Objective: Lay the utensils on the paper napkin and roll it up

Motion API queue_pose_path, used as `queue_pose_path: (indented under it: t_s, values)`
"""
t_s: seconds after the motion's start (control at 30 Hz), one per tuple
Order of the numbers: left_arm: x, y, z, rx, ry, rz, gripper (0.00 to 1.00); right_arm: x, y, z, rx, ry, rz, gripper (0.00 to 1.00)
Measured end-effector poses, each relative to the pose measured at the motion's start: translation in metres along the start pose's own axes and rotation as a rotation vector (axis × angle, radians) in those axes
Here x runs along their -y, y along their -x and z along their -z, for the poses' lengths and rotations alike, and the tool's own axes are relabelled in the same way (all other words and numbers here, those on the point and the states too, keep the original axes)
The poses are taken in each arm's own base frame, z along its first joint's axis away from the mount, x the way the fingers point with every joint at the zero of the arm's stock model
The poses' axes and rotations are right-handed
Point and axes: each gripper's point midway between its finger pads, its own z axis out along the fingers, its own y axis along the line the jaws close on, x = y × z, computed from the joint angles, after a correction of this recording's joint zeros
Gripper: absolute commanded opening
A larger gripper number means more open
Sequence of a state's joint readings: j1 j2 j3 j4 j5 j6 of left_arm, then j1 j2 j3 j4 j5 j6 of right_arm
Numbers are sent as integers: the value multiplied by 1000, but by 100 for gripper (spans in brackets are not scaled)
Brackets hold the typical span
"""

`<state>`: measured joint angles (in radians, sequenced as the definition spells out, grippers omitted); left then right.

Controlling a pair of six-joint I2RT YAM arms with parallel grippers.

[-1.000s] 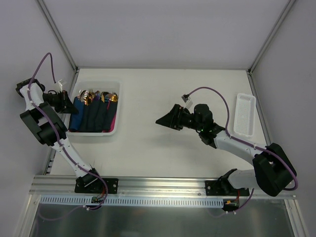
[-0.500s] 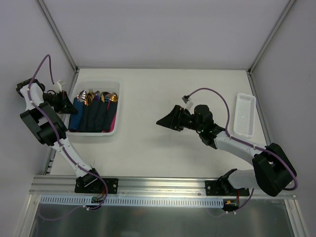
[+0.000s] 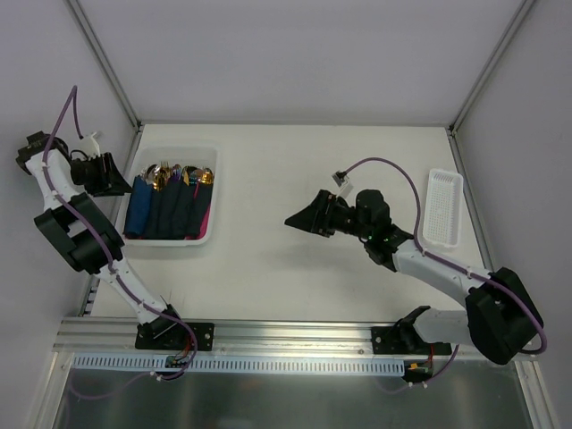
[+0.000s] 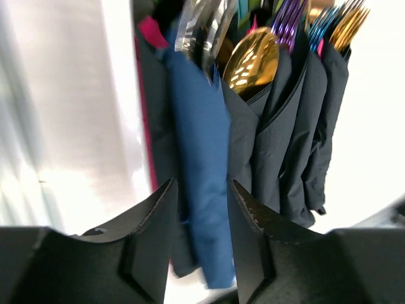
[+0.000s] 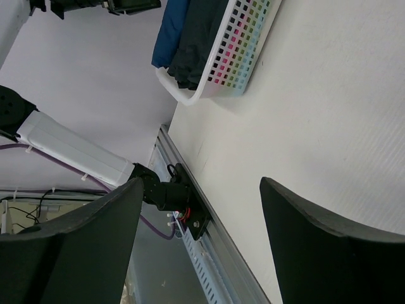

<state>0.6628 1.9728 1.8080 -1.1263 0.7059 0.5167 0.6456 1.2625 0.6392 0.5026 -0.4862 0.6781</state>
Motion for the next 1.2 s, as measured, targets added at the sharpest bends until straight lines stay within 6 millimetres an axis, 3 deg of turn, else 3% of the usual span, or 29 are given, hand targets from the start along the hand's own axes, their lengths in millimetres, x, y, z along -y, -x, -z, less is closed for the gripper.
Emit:
queue_pose_path:
  t_s: [0.2, 0.33, 0.37, 0.47, 0.57, 0.7, 0.77, 0.9, 1.07, 1.2]
  values:
    - [24, 29, 38, 165, 57, -135, 48, 0, -2, 10, -8, -25, 39, 79]
    - [60, 38, 49, 217, 43, -231, 54, 7, 0, 18, -17, -73, 63, 80]
    - [71, 38, 47, 217, 33, -252, 60, 8, 1, 20, -18, -84, 71, 80]
    - [118, 31, 29, 183, -34, -333, 76, 8, 12, 30, -6, -120, 111, 81]
    - [169, 16, 3, 126, -119, -403, 99, 9, 23, 42, 10, -160, 151, 83]
    - [233, -11, -33, 49, -205, -486, 99, 12, 37, 62, 26, -239, 209, 89]
    - [260, -22, -48, 24, -229, -526, 99, 14, 43, 70, 28, -277, 230, 99]
    - [309, -40, -69, 0, -262, -604, 99, 25, 54, 90, 40, -370, 254, 99]
    - [344, -57, -95, -28, -264, -631, 99, 58, 69, 118, 55, -544, 252, 99]
    - [336, -70, -137, -118, -251, -558, 99, 90, 68, 134, 22, -681, 255, 99]
